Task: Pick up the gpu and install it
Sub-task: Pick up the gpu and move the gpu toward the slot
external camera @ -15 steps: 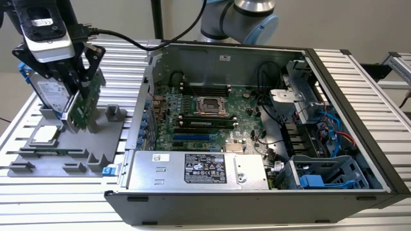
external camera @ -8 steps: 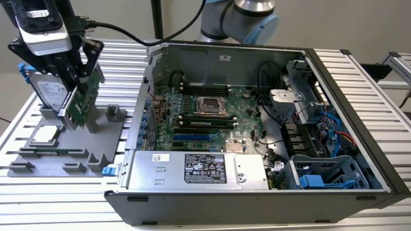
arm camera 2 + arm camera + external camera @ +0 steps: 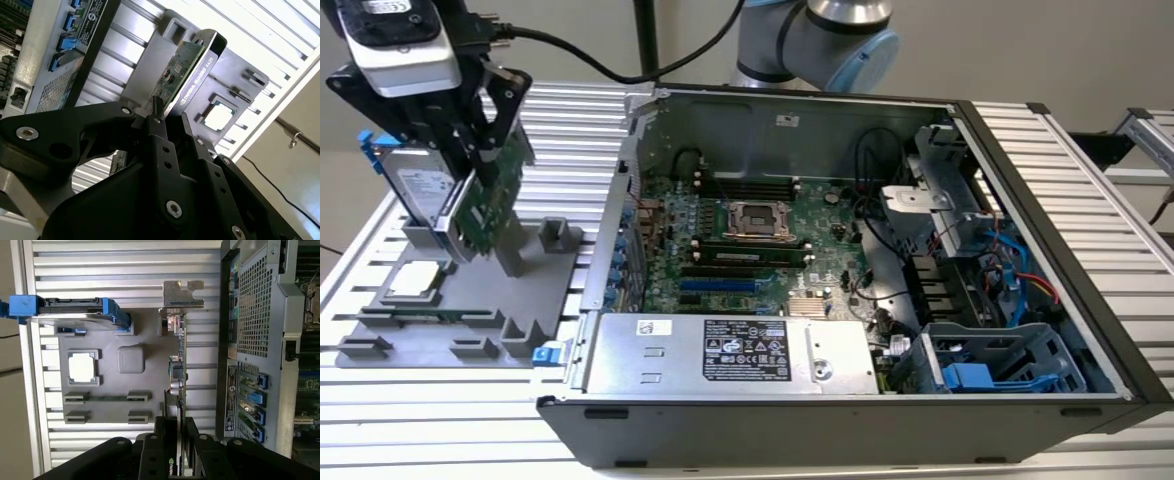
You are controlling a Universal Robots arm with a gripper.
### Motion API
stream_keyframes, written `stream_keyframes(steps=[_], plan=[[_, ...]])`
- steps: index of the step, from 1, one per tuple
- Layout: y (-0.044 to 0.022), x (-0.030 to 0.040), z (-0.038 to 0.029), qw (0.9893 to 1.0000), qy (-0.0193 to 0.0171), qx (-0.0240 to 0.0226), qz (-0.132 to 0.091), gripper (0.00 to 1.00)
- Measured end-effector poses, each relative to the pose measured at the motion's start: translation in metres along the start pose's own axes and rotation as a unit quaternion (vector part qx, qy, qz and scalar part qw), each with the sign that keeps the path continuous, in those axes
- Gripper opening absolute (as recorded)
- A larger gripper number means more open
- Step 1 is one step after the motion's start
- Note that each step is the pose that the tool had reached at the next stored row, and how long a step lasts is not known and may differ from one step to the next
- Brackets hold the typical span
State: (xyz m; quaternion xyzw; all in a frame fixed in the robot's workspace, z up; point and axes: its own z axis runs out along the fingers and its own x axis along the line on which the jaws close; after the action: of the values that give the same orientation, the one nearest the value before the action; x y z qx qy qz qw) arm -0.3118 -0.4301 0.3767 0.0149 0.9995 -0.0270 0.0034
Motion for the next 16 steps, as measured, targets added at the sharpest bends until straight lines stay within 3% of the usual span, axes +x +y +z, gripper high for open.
stream_keyframes(steps=[16], plan=[[-0.0012,-0.0002,-0.0214,1.0000,0.0000,0.0000,0.000,0.00]])
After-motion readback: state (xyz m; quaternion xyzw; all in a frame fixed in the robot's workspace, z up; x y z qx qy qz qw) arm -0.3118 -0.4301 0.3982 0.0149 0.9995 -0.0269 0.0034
